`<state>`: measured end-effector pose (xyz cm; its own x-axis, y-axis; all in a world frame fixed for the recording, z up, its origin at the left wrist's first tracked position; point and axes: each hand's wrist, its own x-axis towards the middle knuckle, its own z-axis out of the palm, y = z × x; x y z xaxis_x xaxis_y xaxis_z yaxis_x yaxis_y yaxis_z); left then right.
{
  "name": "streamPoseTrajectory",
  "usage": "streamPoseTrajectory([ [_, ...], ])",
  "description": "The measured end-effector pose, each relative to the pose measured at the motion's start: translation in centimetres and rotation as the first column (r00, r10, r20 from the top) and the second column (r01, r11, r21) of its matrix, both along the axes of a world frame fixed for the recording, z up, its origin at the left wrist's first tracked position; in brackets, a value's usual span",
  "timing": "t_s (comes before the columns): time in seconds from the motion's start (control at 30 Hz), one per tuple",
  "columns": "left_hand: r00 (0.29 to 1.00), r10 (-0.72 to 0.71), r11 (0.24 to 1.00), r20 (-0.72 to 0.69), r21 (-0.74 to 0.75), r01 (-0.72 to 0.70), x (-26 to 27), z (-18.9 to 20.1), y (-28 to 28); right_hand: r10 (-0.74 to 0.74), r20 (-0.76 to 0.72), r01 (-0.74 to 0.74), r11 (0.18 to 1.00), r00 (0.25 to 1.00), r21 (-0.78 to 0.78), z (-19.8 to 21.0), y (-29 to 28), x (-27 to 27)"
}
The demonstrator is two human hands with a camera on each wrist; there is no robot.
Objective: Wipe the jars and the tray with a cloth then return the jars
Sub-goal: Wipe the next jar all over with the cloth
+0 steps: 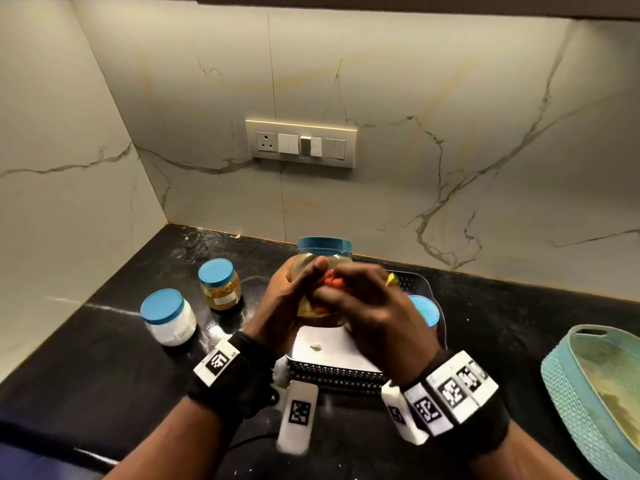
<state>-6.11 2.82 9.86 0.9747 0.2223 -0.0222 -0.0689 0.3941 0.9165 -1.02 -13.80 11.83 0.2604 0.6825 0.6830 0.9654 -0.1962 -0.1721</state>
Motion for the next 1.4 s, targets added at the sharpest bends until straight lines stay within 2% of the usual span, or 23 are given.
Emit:
streamPoseTrajectory([
  [0.07, 1.000, -0.011, 0.999, 0.010, -0.052, 0.012, 0.0, 0.1, -0.4, -0.048, -0.138, 0.066, 0.990, 0.989, 0.126, 0.7, 0.1, 1.7],
  [0.13, 1.000, -0.011, 0.997, 0.029, -0.081, 0.014, 0.0, 0.3, -0.5, -0.062, -0.219, 0.103, 0.978, 0.974, 0.183, 1.2, 0.2, 2.5],
  [0.23, 0.999, -0.011, 0.994, 0.037, -0.105, 0.015, 0.3, 0.9, -0.2, -0.018, -0.109, 0.037, 0.984, 0.994, 0.173, 0.3, 0.3, 0.5],
  [0.3, 0.999, 0.009, 0.994, 0.049, -0.111, -0.004, 0.2, 1.1, 0.1, 0.047, 0.010, -0.047, 0.998, 0.999, 0.043, -0.8, 0.0, -1.4],
  [0.37, 0.998, 0.036, 0.995, 0.043, -0.095, -0.032, 0.2, 1.0, 0.3, 0.086, 0.026, -0.086, 0.996, 0.996, -0.032, -1.2, -0.1, -1.4],
  [0.43, 0.998, 0.035, 0.996, 0.044, -0.085, -0.031, 0.1, 1.0, 0.0, 0.064, -0.068, -0.058, 0.995, 0.996, 0.084, -0.8, 0.1, 0.1],
  [0.5, 0.999, 0.017, 0.995, 0.051, -0.098, -0.012, 0.1, 1.1, -0.3, -0.022, -0.183, 0.063, 0.974, 0.983, 0.220, 0.1, 0.5, 1.6],
  [0.57, 0.999, 0.007, 0.992, 0.054, -0.127, 0.000, 0.2, 1.2, -0.4, -0.059, -0.222, 0.114, 0.962, 0.973, 0.247, 0.7, 1.1, 1.5],
  [0.63, 0.998, 0.028, 0.987, 0.053, -0.157, -0.019, 0.3, 1.5, -0.2, -0.059, -0.124, 0.084, 0.975, 0.991, 0.204, 0.5, 1.7, -0.1],
  [0.7, 0.997, 0.034, 0.982, 0.065, -0.188, -0.021, 0.3, 1.6, 0.2, -0.051, 0.052, 0.046, 0.995, 0.997, 0.087, 0.0, 2.1, -1.9],
  [0.77, 0.997, 0.030, 0.980, 0.073, -0.200, -0.015, 0.0, 1.4, 0.5, -0.037, 0.110, 0.032, 0.999, 0.993, 0.040, -0.2, 2.1, -2.2],
  [0.83, 0.998, 0.007, 0.978, 0.070, -0.206, 0.008, -0.3, 1.0, 0.9, -0.057, 0.011, 0.055, 0.988, 0.998, 0.145, -0.3, 1.8, -1.7],
  [0.9, 0.998, -0.019, 0.969, 0.064, -0.246, 0.034, -0.6, 0.5, 1.1, -0.018, -0.248, 0.092, 0.952, 0.969, 0.292, -0.7, 1.4, -0.9],
  [0.93, 0.997, -0.043, 0.963, 0.067, -0.265, 0.059, -0.9, 0.3, 1.2, 0.039, -0.389, 0.101, 0.937, 0.920, 0.334, -0.9, 1.3, -0.5],
  [1.0, 0.993, -0.100, 0.953, 0.064, -0.281, 0.114, -1.5, -0.2, 1.2, 0.174, -0.607, 0.093, 0.919, 0.775, 0.383, -1.1, 1.3, 0.3],
  [1.07, 0.990, -0.131, 0.950, 0.049, -0.278, 0.140, -2.0, -0.4, 1.0, 0.260, -0.701, 0.086, 0.905, 0.664, 0.417, -0.7, 1.6, 1.1],
  [1.1, 0.991, -0.129, 0.953, 0.041, -0.271, 0.135, -2.1, -0.5, 0.9, 0.264, -0.707, 0.088, 0.904, 0.656, 0.418, -0.3, 1.8, 1.3],
  [1.17, 0.994, -0.100, 0.965, 0.042, -0.240, 0.107, -2.2, -0.2, 0.9, 0.205, -0.650, 0.089, 0.917, 0.732, 0.389, 0.4, 2.2, 1.0],
  [1.23, 0.996, -0.058, 0.978, 0.069, -0.194, 0.071, -2.2, 0.1, 1.2, 0.117, -0.507, 0.083, 0.932, 0.854, 0.354, 0.9, 2.6, 0.3],
  [1.3, 0.997, -0.013, 0.987, 0.078, -0.157, 0.026, -2.2, 0.1, 1.8, 0.052, -0.335, 0.054, 0.953, 0.941, 0.299, 1.0, 3.1, -0.8],
  [1.4, 0.998, 0.017, 0.993, 0.054, -0.119, -0.011, -2.4, -0.3, 2.6, -0.011, -0.052, 0.020, 0.985, 0.999, 0.174, 0.4, 4.1, -2.7],
])
